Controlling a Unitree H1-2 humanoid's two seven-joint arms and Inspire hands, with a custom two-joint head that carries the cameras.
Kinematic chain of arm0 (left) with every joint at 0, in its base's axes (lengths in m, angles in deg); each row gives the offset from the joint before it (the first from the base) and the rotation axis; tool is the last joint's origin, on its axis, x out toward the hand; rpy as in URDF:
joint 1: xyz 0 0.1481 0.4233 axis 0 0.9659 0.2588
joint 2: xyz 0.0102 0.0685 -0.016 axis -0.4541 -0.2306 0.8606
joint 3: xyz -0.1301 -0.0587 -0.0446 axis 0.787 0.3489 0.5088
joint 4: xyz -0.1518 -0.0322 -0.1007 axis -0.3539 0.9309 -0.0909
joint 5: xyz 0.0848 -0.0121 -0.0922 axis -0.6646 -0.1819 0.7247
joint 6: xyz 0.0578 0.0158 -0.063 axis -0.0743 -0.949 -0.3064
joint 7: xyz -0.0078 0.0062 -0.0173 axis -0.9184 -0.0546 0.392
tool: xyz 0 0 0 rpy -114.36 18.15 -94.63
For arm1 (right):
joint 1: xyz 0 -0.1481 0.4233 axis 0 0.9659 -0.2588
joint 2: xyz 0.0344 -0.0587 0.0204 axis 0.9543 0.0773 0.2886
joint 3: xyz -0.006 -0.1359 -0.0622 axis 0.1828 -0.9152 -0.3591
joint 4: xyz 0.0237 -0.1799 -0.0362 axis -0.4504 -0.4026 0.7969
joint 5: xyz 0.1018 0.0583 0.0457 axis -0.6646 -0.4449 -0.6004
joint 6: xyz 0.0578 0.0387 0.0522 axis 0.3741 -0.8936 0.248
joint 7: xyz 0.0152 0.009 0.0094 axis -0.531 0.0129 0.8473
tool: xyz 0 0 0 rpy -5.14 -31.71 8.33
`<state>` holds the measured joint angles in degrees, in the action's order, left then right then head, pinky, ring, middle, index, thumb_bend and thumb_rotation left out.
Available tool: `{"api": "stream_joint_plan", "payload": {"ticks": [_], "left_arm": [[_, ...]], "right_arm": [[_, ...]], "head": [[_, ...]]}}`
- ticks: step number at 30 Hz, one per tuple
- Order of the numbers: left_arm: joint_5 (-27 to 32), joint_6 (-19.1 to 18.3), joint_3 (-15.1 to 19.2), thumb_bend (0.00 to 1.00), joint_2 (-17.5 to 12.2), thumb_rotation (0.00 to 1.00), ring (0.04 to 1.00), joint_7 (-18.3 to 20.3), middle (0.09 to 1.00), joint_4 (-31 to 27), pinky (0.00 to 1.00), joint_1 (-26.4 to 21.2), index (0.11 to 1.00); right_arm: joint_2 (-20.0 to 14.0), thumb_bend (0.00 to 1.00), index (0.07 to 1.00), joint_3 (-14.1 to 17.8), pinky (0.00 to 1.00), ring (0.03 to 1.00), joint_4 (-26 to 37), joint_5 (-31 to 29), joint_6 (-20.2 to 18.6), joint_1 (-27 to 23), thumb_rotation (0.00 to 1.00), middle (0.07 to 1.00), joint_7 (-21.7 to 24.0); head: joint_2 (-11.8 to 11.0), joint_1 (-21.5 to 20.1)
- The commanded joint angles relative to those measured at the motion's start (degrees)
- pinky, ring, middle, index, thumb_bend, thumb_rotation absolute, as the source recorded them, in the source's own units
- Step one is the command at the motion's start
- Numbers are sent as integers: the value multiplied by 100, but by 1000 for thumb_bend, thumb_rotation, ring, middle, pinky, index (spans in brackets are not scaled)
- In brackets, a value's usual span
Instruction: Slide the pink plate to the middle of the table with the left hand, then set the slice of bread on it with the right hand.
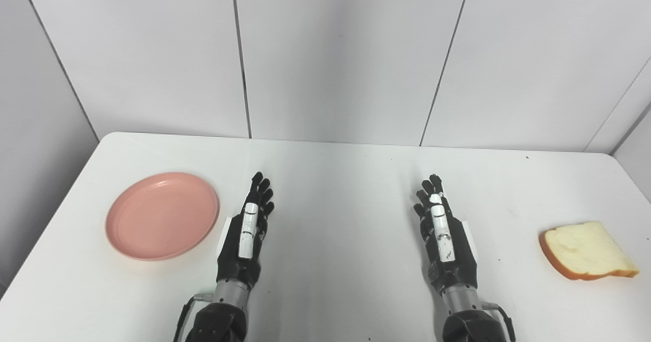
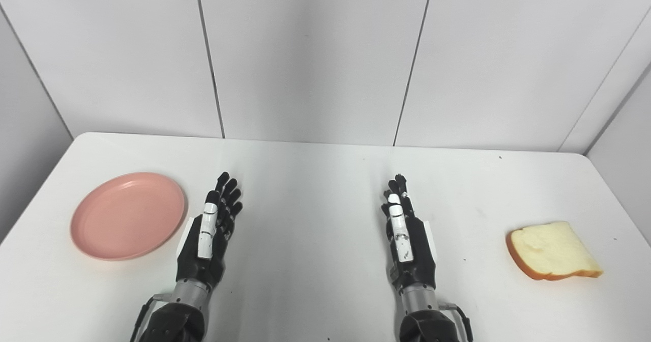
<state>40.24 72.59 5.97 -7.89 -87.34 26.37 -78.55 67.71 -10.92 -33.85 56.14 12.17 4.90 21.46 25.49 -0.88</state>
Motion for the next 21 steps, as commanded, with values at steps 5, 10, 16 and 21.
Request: {"api": "stream_joint_plan", "payload": {"ticks": [5, 10, 16, 21], "left_arm": [[-36, 63, -19, 618, 83, 1000, 1000, -30, 1000, -222, 1000, -25, 1000], [-62, 68, -44, 615, 76, 1000, 1000, -35, 1000, -220, 1000, -13, 1000], [-60, 40, -62, 619, 76, 1000, 1000, -29, 1000, -255, 1000, -6, 1000], [-96, 5, -86, 620, 65, 1000, 1000, -38, 1000, -266, 1000, 0, 1000]], "right_arm": [[-30, 534, 995, -4, 1000, 992, 132, -9, 85, -159, 864, 987, 90], [-23, 540, 994, 20, 1000, 991, 157, -52, 41, -161, 858, 985, 78], [-44, 537, 996, 19, 1000, 989, 155, -70, 45, -165, 866, 987, 85], [-33, 542, 995, 22, 1000, 988, 176, -62, 34, -159, 854, 985, 56]], "head": [[-2, -4], [5, -8], [17, -3], [13, 4]]}}
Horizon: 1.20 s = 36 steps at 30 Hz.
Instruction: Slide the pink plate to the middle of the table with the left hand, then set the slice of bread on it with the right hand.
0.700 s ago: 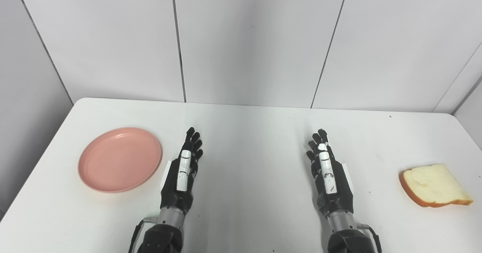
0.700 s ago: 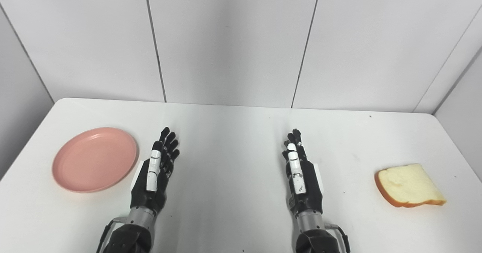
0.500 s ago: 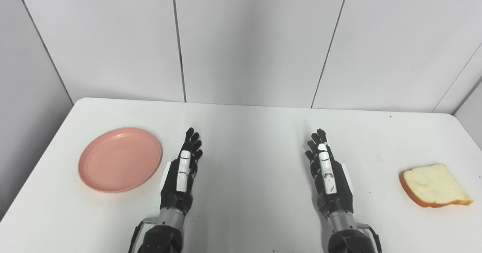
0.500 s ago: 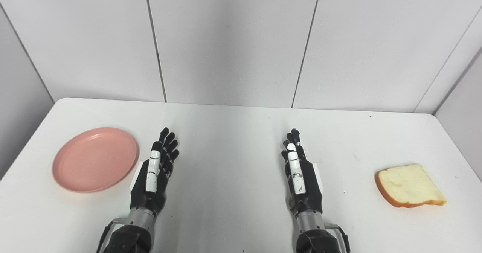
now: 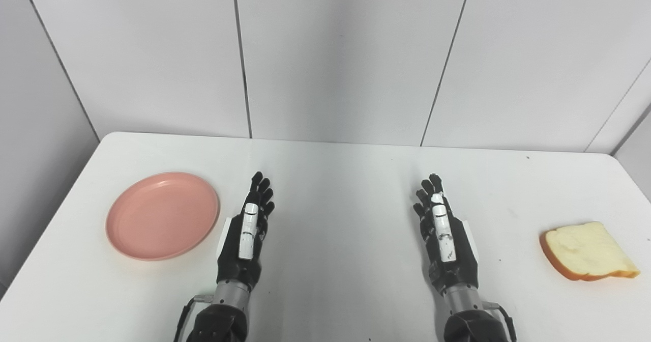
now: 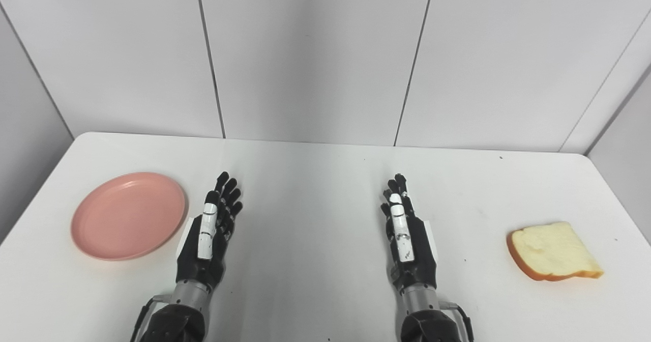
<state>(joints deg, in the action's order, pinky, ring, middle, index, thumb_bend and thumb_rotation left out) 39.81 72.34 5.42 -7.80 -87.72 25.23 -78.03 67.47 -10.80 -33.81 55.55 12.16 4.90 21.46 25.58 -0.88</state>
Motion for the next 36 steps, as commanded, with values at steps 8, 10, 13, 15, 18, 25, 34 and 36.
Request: {"api": "stream_joint_plan", "payload": {"ticks": [8, 10, 13, 15, 18, 25, 34, 36], "left_arm": [[-138, 95, -64, 633, 136, 1000, 1000, -50, 1000, -99, 1000, -36, 1000], [-135, 149, -43, 639, 193, 1000, 1000, -89, 1000, -54, 1000, -74, 1000], [-146, 256, 5, 665, 251, 1000, 1000, -175, 1000, 9, 1000, -160, 1000], [-42, 241, 60, 668, 252, 1000, 1000, -157, 1000, -33, 1000, -223, 1000], [35, 267, 176, 668, 210, 1000, 1000, -174, 1000, -113, 1000, -328, 1000], [11, 496, 505, 718, 198, 1000, 1000, -434, 1000, -133, 1000, -601, 1000], [45, 535, 920, 753, -64, 1000, 1000, -698, 967, -171, 1000, -894, 975], [71, 506, 1026, 768, -159, 1000, 991, -744, 964, -172, 1000, -945, 971]], "right_arm": [[-115, 546, 999, 25, 1000, 996, 215, -22, 34, -112, 867, 997, 121], [-185, 562, 1000, 56, 1000, 1000, 230, -83, 13, -86, 869, 1000, 165], [-288, 578, 1000, 150, 1000, 1000, 125, -261, 113, -70, 849, 1000, 274], [-363, 591, 1000, 207, 1000, 1000, -6, -347, 211, -79, 851, 1000, 375], [-449, 607, 1000, 301, 1000, 1000, -174, -465, 310, -98, 863, 1000, 497], [-576, 582, 1000, 474, 1000, 1000, -187, -652, 176, -77, 891, 1000, 631], [-461, 542, 1000, 625, 1000, 1000, 175, -773, -205, -21, 860, 997, 401], [-466, 535, 1000, 650, 1000, 993, 206, -808, -274, -24, 862, 993, 387]], "head": [[-146, 696], [-208, 960], [-279, 1232], [-350, 1460], [-465, 1823], [-627, 2434], [-663, 2863], [-640, 2907]]}}
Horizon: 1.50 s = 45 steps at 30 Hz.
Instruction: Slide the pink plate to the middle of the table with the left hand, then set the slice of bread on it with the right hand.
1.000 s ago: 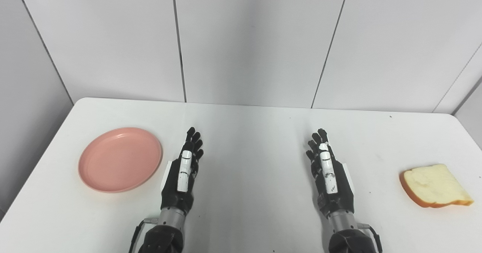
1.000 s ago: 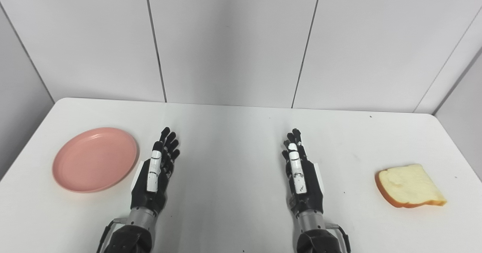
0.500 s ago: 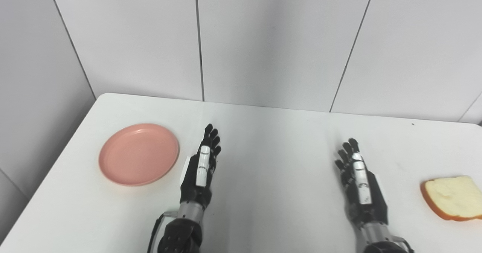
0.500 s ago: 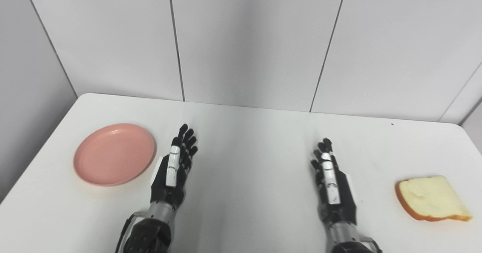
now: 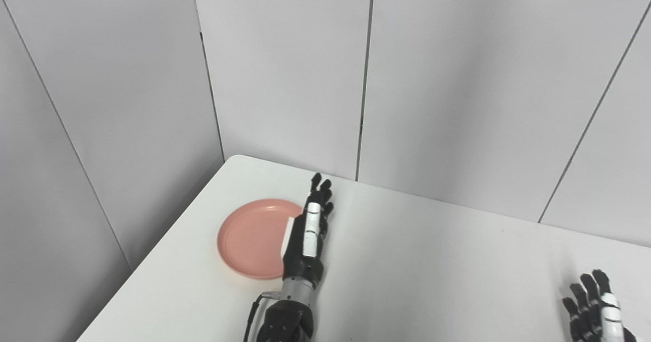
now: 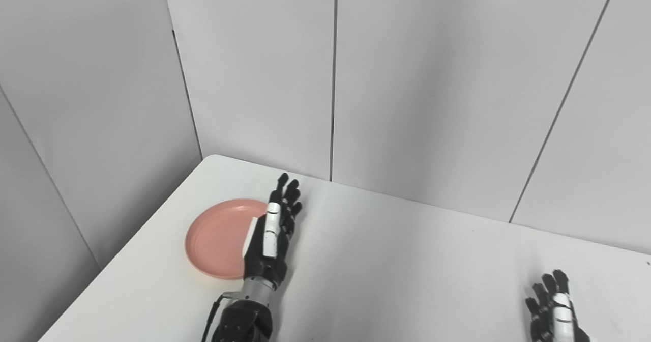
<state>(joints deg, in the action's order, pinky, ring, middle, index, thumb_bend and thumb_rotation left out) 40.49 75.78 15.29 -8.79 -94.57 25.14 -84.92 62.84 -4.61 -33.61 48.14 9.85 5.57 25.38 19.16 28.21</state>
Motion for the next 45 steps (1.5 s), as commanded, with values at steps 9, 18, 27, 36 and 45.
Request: {"api": "stream_joint_plan", "payload": {"ticks": [9, 18, 27, 36, 45], "left_arm": [[-45, 90, 504, 786, -418, 1000, 909, -482, 894, -136, 933, -430, 919], [276, -36, 871, 807, -774, 1000, 837, -493, 845, -42, 834, -483, 912], [193, -50, 1180, 810, -1094, 1000, 765, -828, 783, 239, 708, -532, 848], [230, -62, 1356, 801, -1390, 1000, 755, -939, 761, 413, 735, -484, 831], [-25, -27, 1324, 770, -1720, 1000, 729, -1033, 743, 806, 716, -450, 819]], "right_arm": [[-40, 549, 991, 83, 991, 975, 360, -196, -222, -51, 851, 979, 28], [-38, 573, 978, 87, 978, 965, 470, -248, -307, -43, 833, 970, 21], [-7, 563, 966, 80, 966, 957, 547, -222, -321, -33, 821, 964, -3], [24, 545, 961, 58, 965, 956, 579, -184, -293, -22, 829, 961, -13], [66, 535, 965, 42, 984, 966, 587, -129, -270, -24, 845, 969, -33]], "head": [[46, 112], [82, 69], [121, 31], [133, 12], [93, -7]]}}
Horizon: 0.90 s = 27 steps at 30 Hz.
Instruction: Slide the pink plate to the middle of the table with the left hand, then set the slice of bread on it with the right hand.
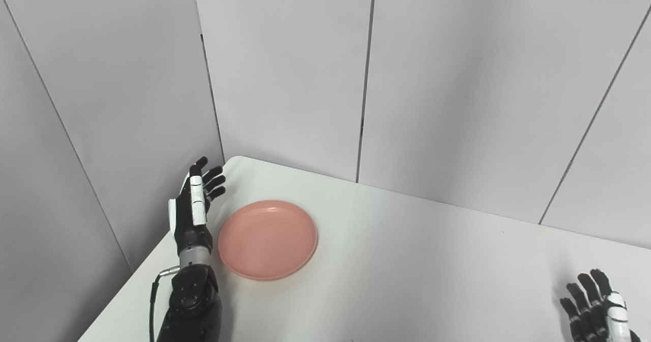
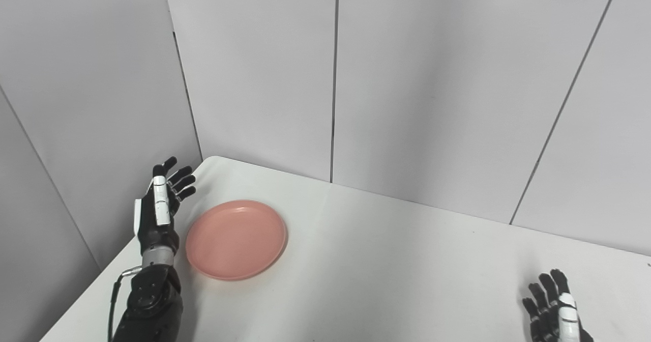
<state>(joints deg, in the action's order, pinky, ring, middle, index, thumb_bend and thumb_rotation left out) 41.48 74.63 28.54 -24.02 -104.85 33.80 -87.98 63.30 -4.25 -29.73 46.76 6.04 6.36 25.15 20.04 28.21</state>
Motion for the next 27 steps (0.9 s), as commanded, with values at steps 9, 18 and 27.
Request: {"api": "stream_joint_plan", "payload": {"ticks": [9, 18, 27], "left_arm": [[62, -438, -189, 825, -433, 1000, 815, 386, 788, -108, 838, -24, 847], [467, -1125, -436, 867, -729, 1000, 946, 1356, 908, -349, 979, 138, 937], [804, -1435, -577, 850, -901, 1000, 997, 2232, 977, -446, 1000, 229, 996]], "right_arm": [[33, 524, 976, 15, 996, 975, 172, -8, 141, -117, 843, 978, -19], [14, 545, 985, 18, 1000, 985, 146, -15, 146, -120, 837, 986, -3], [26, 548, 991, 24, 1000, 996, 130, -22, 132, -128, 832, 990, -19]], "head": [[8, -10], [10, -2], [9, -17]]}}
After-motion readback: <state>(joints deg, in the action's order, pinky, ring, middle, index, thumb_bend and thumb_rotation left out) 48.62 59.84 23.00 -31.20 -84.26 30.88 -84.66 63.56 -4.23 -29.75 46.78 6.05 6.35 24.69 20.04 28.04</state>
